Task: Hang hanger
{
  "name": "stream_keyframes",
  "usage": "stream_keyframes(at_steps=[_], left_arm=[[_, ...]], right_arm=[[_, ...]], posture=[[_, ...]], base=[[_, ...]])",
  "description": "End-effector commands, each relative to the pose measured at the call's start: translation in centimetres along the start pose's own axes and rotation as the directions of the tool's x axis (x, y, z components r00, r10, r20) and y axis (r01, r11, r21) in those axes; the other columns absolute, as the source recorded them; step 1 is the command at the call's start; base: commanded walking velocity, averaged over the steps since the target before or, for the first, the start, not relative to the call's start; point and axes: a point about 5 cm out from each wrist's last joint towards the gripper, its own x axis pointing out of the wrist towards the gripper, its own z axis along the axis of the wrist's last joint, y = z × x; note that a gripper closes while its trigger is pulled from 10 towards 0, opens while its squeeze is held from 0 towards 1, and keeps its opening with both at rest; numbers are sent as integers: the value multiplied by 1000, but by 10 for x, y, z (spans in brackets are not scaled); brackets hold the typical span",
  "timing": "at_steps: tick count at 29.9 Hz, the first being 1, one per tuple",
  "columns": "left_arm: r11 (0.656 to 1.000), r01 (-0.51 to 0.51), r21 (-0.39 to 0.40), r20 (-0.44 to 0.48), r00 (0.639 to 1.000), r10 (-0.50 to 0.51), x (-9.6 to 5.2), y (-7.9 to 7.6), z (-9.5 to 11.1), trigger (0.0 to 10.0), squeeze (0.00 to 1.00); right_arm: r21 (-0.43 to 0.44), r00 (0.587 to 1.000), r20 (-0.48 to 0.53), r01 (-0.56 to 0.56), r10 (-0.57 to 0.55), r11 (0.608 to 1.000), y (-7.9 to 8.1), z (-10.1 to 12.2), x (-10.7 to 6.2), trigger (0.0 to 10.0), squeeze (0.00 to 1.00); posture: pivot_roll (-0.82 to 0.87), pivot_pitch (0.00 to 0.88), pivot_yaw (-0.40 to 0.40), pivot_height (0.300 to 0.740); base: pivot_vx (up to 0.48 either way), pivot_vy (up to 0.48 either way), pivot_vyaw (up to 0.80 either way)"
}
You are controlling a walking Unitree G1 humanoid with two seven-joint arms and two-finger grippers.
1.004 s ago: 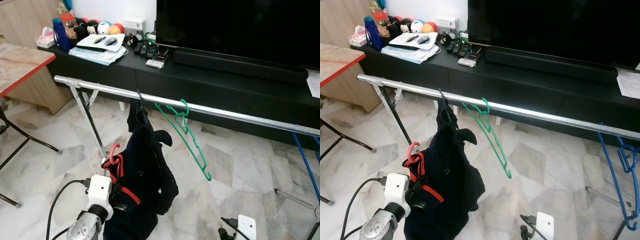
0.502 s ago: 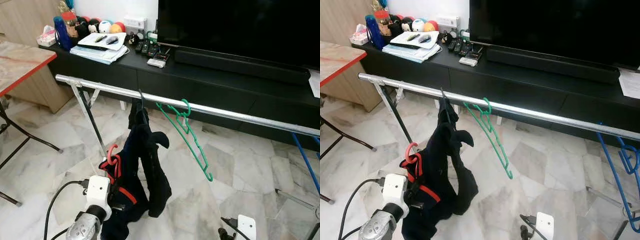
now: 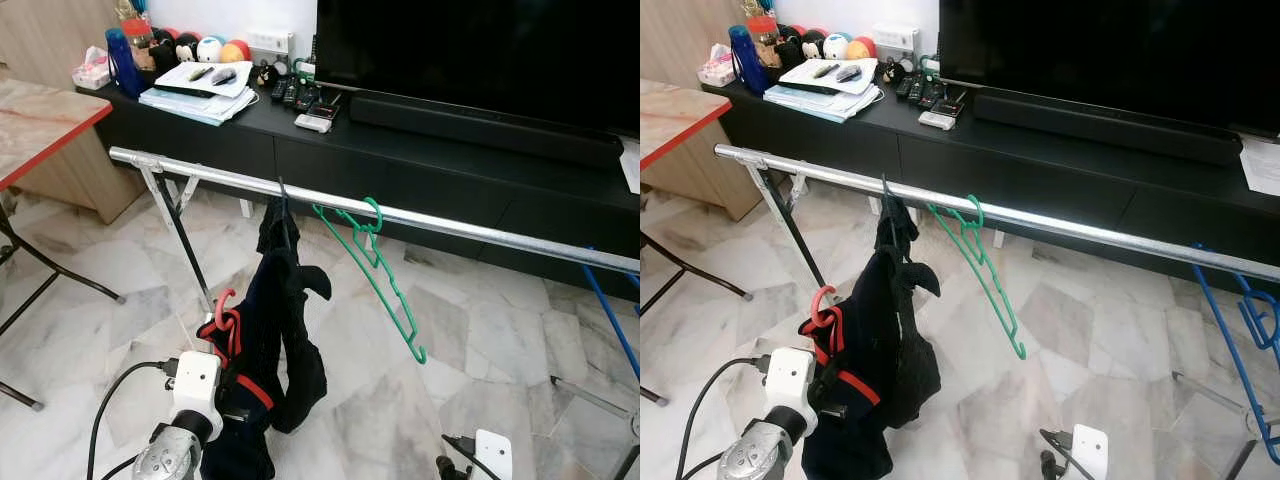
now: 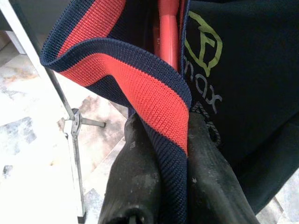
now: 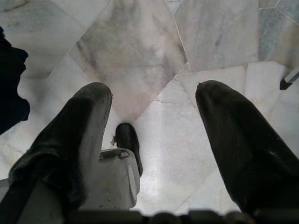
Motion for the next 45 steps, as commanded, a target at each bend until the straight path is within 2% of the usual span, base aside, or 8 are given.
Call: stream_keyframes(at_steps=[1,15,45], left_arm=[[1000,2,15,7,1000,-2,-1,1,0,10000,0],[1000,14,25,4,1000,-14,-1,0,-1,10000,0],[1000,-10,-6,27,1000,10,-4,2,0,10000,0]], right_arm=[[11,999,-34,15,-15,1000,-5,-9,-2,10000,0],[10,999,-40,12,-11,1000,-4,-11,-2,10000,0],[11,1000,-15,1,-1,1000,0,-6,-1,10000,0]], posture=[[-2,162,-35,740],[-4,163,-34,740],[-4,177,-35,740]], base=[[0,0,-788],[0,0,-788],[0,0,0]])
